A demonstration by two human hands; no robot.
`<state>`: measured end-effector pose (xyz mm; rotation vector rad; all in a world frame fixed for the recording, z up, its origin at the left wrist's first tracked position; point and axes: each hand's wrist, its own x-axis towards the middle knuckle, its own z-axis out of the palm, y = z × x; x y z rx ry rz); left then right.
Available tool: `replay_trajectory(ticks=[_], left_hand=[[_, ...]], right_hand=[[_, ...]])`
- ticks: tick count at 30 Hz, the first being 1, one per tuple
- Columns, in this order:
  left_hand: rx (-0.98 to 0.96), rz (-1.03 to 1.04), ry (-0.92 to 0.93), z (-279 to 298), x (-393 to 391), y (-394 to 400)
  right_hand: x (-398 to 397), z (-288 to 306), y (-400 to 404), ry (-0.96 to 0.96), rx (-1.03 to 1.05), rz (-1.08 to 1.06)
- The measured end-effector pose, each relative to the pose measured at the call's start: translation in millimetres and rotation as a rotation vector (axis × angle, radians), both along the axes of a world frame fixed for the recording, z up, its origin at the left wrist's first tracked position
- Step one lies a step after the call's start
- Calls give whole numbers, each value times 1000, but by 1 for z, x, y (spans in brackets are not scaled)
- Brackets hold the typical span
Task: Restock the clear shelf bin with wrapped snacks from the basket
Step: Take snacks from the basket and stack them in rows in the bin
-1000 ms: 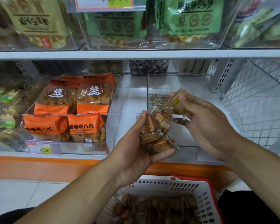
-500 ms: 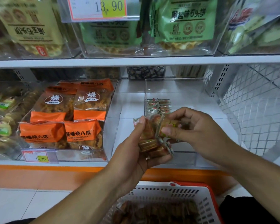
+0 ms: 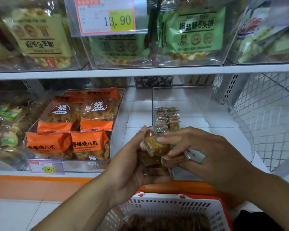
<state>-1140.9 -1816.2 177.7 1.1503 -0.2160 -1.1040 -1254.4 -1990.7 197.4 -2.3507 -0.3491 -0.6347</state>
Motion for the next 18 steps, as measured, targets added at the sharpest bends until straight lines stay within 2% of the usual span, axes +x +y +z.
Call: replay_trajectory(ticks=[10,16,18], left_hand=[[81,75,-197,-1,-2,-1],[90,107,-346,-6,-4,-3],[94,116,-373,-9,-7,-4]], right_hand=[[-1,-2,-6,268,78,-5],[-1,4,-8,315,294,-39],[0,3,-11,348,457,-75]])
